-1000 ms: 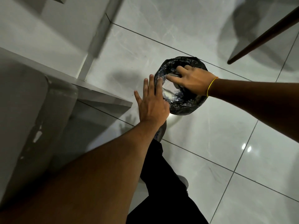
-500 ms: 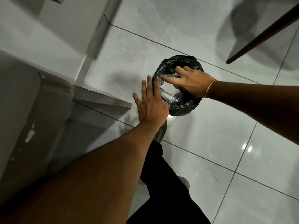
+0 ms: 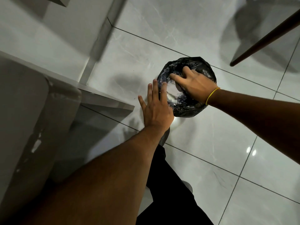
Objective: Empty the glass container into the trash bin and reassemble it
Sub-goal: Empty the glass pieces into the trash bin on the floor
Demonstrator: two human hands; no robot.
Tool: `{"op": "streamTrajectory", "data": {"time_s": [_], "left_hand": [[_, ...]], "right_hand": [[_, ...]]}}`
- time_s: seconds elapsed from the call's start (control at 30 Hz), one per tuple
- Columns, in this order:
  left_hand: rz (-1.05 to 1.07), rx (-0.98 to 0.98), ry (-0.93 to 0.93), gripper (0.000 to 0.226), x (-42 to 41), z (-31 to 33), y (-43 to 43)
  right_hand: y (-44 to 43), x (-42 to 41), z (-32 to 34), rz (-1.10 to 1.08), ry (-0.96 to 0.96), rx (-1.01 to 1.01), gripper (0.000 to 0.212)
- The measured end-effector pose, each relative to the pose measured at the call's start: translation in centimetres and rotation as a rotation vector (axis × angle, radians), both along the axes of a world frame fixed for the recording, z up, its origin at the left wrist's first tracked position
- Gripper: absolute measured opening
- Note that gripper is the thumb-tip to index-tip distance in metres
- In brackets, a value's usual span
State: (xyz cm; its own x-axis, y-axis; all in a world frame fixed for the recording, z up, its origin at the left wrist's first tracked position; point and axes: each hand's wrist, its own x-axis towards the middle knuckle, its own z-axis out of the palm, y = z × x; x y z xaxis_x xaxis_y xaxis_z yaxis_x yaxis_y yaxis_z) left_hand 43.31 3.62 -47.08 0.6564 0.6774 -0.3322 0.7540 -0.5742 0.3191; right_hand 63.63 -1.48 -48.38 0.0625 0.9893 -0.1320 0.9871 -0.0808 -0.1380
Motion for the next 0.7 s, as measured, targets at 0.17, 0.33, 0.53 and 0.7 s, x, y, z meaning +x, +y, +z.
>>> {"op": "streamTrajectory", "data": {"time_s": [0.17,0.33,0.53,0.7], "left_hand": [[0.019,0.005,-0.012,0.096,-0.1,-0.2,0.2],[0.034,0.009,-0.058,0.096,-0.2,1.0,-0.9],[-0.04,0.08,-0.146,0.101,-0.3,9.5,-5.5],[-0.122,0.216,-0.341,0.089,-1.1,24.5,-6.2]], "right_hand": [[0.2,-0.5,0.0,-0.124,0.092,-0.024,0.053],[-0.1,-1.2,1.7,-0.661,0.442,-0.014,0.07],[-3.1,-4.1,10.9,-1.292,0.858,0.281,0.05],[-4.2,-7.4,25.2,-1.271,0.961,0.495,0.042]]}}
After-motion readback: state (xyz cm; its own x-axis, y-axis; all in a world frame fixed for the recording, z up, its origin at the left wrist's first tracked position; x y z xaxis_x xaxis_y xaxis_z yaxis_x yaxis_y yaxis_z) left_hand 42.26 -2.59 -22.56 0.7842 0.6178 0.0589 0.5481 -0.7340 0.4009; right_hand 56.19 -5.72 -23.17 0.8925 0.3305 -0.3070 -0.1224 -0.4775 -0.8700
